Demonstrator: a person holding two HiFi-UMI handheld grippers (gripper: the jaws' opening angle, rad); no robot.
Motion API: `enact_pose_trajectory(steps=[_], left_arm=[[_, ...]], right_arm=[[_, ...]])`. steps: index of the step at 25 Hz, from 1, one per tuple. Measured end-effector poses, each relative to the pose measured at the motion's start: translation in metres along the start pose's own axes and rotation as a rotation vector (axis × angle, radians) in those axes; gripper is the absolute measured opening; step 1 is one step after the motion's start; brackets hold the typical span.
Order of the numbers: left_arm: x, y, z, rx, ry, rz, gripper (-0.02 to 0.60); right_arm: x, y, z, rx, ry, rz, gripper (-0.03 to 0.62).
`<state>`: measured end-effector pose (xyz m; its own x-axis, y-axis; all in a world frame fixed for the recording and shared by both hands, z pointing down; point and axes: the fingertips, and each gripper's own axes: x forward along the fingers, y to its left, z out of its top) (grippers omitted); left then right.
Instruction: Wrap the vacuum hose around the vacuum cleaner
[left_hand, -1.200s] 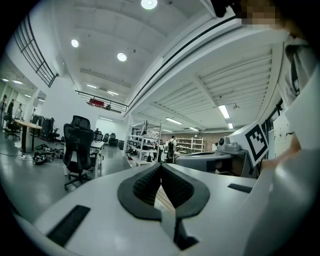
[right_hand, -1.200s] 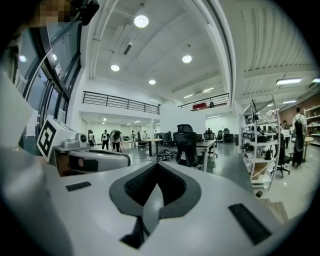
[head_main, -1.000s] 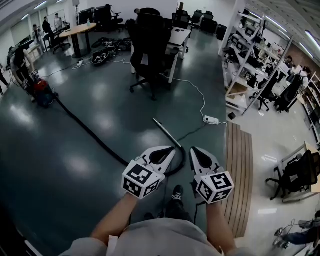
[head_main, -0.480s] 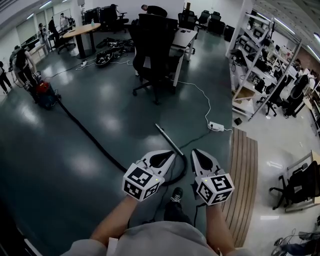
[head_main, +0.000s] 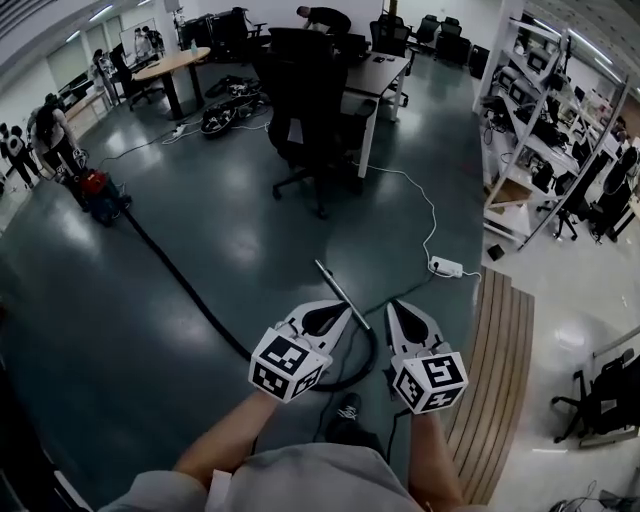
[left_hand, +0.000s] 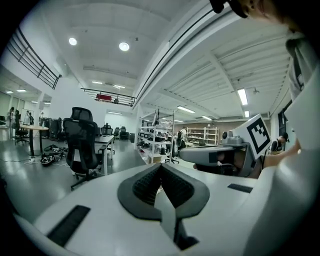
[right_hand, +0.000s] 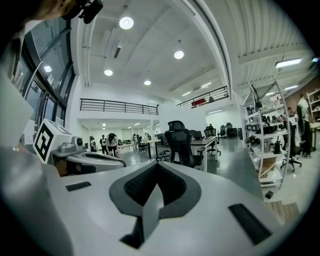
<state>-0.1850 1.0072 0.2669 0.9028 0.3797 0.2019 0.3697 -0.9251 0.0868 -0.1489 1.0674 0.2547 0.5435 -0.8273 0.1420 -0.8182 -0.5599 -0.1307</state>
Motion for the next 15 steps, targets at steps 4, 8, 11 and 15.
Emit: enact_pose_trajectory(steps=[4,8,11,15], left_arm=[[0.048,0.011,0.011,0.001,0.018,0.026,0.008],[0.091,0.037,0.015,-0.019,0.023,0.086,0.008],[0.112,0.052,0.012,-0.027,0.039,0.103,0.008],[0.125,0.072,0.009,-0.028,0.06,0.115,0.008]], right_arm=[[0.019,-0.044,0.007,0.02,0.009,0.024,0.005],[0.046,-0.076,0.009,0.043,0.03,0.066,0.005],[0.068,-0.089,0.005,0.046,0.049,0.096,0.005],[0.097,-0.099,0.0,0.046,0.068,0.122,0.005]])
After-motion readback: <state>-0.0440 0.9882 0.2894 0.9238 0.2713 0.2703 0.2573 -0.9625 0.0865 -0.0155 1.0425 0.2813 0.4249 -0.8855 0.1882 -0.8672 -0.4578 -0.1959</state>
